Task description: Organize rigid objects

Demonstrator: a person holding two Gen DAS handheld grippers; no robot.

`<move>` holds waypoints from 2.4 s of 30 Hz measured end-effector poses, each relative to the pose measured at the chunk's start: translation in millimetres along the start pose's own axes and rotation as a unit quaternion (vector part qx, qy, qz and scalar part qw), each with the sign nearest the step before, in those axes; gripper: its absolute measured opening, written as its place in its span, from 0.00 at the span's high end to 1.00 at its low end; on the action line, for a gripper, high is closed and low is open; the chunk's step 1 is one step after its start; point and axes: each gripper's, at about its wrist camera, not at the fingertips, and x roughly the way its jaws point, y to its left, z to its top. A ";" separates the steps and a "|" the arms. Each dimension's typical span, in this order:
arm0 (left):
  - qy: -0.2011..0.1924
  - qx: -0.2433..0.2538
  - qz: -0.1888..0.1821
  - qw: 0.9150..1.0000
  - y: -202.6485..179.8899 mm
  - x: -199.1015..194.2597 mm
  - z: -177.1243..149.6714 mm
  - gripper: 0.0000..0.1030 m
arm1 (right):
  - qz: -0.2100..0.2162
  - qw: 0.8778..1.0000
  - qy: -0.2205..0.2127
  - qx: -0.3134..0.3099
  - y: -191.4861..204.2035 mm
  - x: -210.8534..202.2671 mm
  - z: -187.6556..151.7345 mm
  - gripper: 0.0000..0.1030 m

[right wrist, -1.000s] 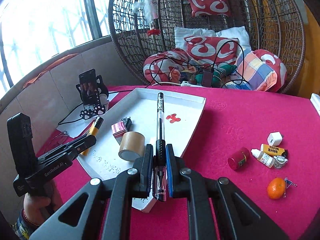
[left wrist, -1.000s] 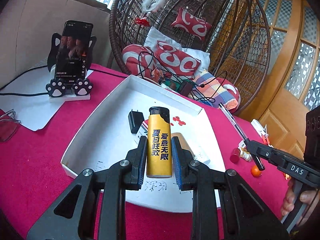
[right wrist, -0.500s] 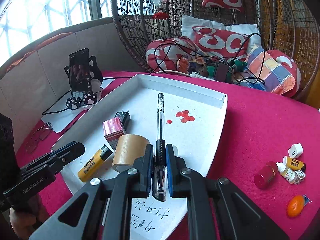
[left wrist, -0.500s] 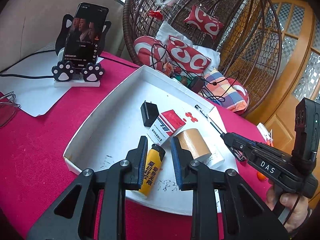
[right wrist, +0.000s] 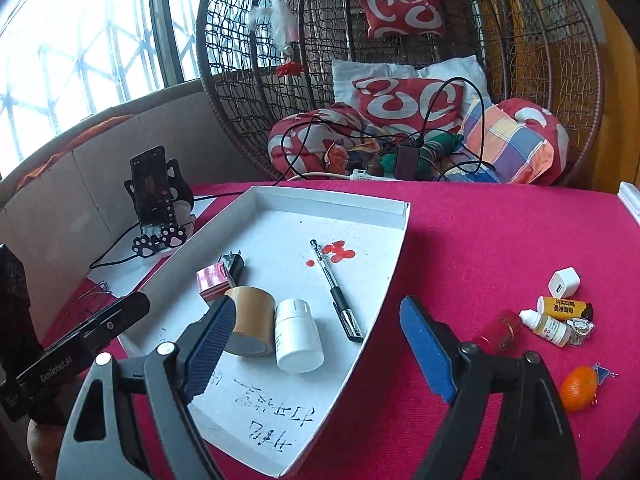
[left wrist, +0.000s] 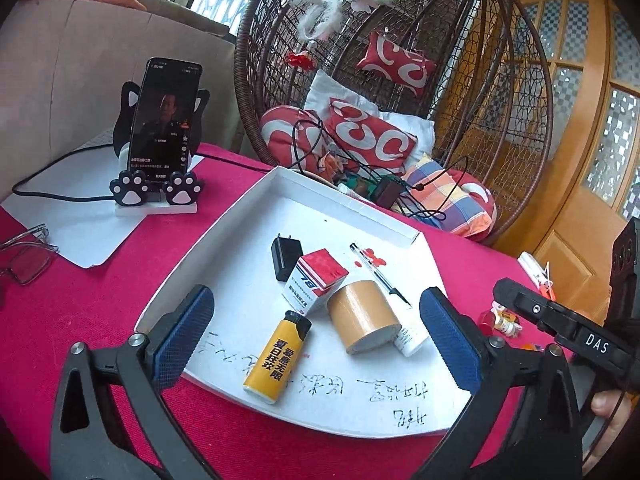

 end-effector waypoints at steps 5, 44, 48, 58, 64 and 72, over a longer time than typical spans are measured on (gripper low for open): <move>-0.006 0.043 -0.024 0.999 -24.3 -3.7 -1.3 0.00 | 0.004 0.998 -0.049 0.036 -21.9 -31.0 -5.4 0.00; 0.233 0.357 -0.186 0.885 -247.8 39.6 -148.7 0.28 | -0.065 0.940 -0.133 0.309 -236.6 -140.7 -133.7 0.00; 0.238 0.366 -0.184 0.881 -250.5 41.0 -151.9 0.48 | -0.059 0.941 -0.134 0.307 -236.1 -141.1 -133.8 0.00; 0.231 0.358 -0.192 0.884 -244.3 37.8 -149.6 0.75 | -0.127 0.982 -0.027 0.138 -202.5 -115.8 -89.1 0.06; 0.232 0.349 -0.192 0.887 -241.8 40.3 -148.4 0.75 | -0.113 0.990 0.067 0.047 -210.5 -80.5 -73.0 0.30; 0.235 0.340 -0.197 0.889 -240.3 41.9 -146.8 0.75 | -0.099 0.987 0.112 -0.052 -196.0 -52.9 -69.9 0.46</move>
